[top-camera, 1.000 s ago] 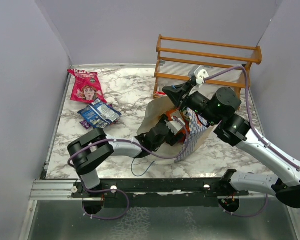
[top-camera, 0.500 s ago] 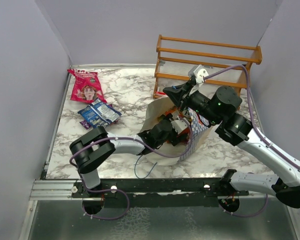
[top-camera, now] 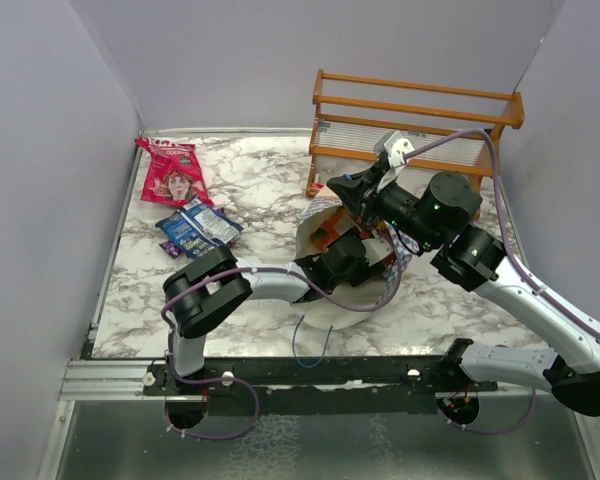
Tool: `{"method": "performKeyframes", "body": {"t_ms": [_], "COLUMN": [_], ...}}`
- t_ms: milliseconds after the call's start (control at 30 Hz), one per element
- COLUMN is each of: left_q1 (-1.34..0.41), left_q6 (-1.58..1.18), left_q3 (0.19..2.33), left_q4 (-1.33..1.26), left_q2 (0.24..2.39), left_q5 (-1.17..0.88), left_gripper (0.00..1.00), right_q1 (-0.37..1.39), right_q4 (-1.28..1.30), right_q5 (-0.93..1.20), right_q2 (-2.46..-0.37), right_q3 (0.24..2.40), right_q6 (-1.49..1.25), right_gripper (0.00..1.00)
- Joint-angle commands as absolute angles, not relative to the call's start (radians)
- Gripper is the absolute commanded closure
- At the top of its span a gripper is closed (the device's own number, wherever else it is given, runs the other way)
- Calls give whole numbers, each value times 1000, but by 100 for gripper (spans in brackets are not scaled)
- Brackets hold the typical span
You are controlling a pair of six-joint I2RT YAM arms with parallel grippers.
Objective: Take the snacks out of the paper bag
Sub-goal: Take out the snack from the paper bag.
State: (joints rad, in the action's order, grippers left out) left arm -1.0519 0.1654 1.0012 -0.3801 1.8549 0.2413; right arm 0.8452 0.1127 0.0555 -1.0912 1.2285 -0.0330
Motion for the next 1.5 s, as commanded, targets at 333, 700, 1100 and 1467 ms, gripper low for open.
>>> {"method": "performKeyframes", "body": {"t_ms": [333,700,1100,1467], "left_q1": [-1031,-1031,-1053,-1054], "left_q6": [244,163,34,-78], "left_q3": [1080,1069,1000,1004], "left_q4": [-202,-108,28,191], "left_q2": [1833,1657,1386,1119], "left_q5": [431,206,-28,115], "left_gripper": [90,100,100,100], "right_q1": [853,853,853,853], "right_q4": [62,182,180,154], "right_q5": [42,-57,-163,-189], "right_q2": [-1085,-1189,-1193,-1048], "right_q3": [1291,1454,1456,1351], "right_q6": [-17,116,275,221], "right_gripper": [98,98,98,98]}}
